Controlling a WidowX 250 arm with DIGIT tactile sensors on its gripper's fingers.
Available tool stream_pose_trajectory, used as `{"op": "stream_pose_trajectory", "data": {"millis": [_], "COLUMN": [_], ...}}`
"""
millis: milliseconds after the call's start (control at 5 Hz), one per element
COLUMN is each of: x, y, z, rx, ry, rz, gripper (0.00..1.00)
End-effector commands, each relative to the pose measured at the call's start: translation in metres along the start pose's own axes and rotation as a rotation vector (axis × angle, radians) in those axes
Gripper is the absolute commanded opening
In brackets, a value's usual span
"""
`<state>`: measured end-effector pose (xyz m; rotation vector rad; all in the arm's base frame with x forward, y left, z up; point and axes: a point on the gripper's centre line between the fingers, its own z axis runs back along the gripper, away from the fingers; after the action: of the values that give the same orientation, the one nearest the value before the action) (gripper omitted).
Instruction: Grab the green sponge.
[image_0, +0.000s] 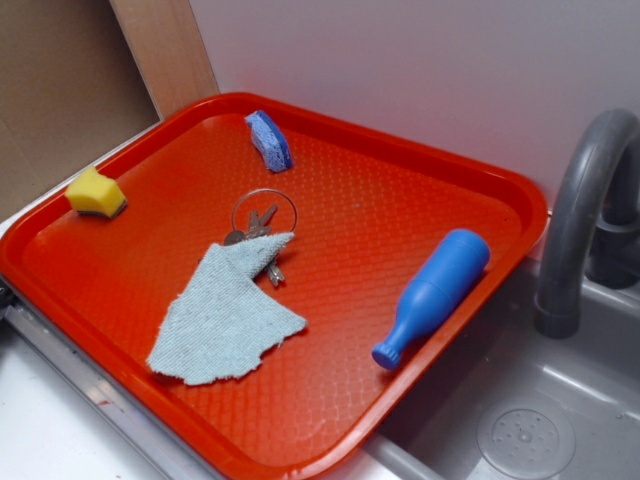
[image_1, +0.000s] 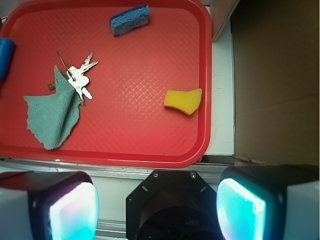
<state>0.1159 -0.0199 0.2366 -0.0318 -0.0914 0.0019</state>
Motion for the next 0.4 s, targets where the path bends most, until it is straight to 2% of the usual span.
{"op": "stream_pose_trajectory", "data": {"millis": [0,200], "x": [0.0,0.025], "y": [0.0,0.021], "z": [0.0,-0.031], "rx": [0.0,0.093], "ry": [0.0,-0.102], "rz": [0.0,-0.256], "gripper": [1.0,1.0]}}
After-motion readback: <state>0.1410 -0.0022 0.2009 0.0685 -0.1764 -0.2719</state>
